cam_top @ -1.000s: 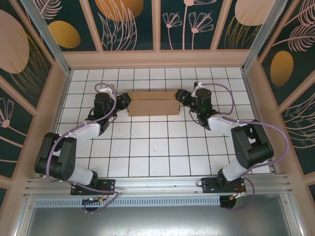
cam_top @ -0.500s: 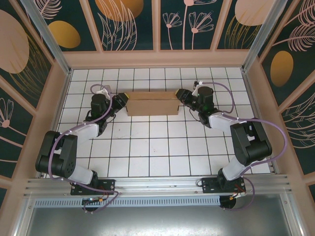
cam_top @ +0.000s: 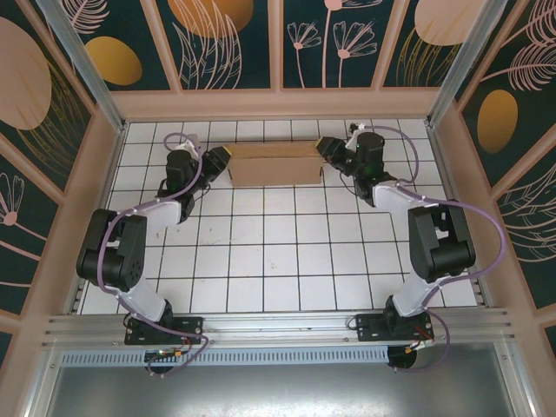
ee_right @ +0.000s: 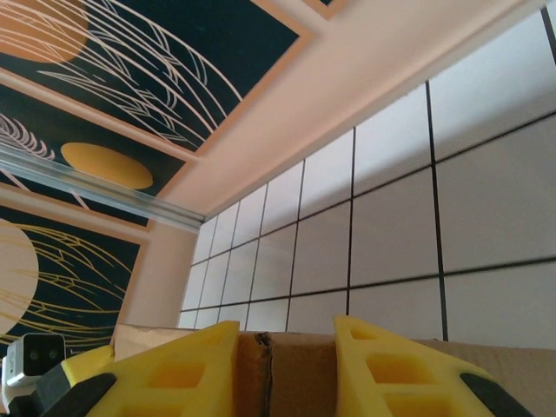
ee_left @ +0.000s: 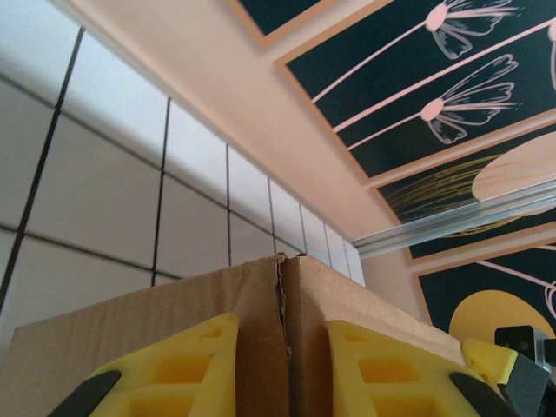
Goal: Fold the paper box
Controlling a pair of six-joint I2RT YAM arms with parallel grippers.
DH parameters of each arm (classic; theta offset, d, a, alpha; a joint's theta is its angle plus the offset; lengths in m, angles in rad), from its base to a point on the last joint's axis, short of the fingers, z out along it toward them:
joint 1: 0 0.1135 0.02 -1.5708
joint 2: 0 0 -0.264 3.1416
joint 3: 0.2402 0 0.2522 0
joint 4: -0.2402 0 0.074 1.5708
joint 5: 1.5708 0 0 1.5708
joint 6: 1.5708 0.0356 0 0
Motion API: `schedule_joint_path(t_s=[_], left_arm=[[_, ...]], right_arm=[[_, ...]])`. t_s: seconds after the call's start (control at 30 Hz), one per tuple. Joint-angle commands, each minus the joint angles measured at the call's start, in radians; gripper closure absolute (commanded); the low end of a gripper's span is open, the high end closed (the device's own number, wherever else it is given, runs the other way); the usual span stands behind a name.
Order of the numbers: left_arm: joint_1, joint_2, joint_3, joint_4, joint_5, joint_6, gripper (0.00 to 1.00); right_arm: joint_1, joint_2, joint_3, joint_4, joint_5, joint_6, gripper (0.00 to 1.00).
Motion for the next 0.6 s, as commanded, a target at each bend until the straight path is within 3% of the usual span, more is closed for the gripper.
schedule_joint_path(t_s=[0.0, 0.23, 0.4, 0.57], left_arm=[[-0.047, 0.027, 0.089, 0.128, 0.203, -0.007, 0.79], [-0.059, 0.102, 0.024, 0.149, 0.189, 0.115, 0.79], [-0.074, 0.066, -0.136, 0.213, 0.137, 0.164, 0.80], [-0.116, 0.008, -0.196, 0.167, 0.061, 0.221, 0.80]], right_arm=[[0.038, 0.041, 0.020, 0.075, -0.233, -0.030, 0.73], [-0.003, 0.090, -0.132, 0.342, -0.281, -0.038, 0.76], [0.000, 0.094, -0.289, 0.525, -0.261, -0.065, 0.78], [0.017, 0.084, -0.443, 0.711, -0.213, -0.090, 0.78]])
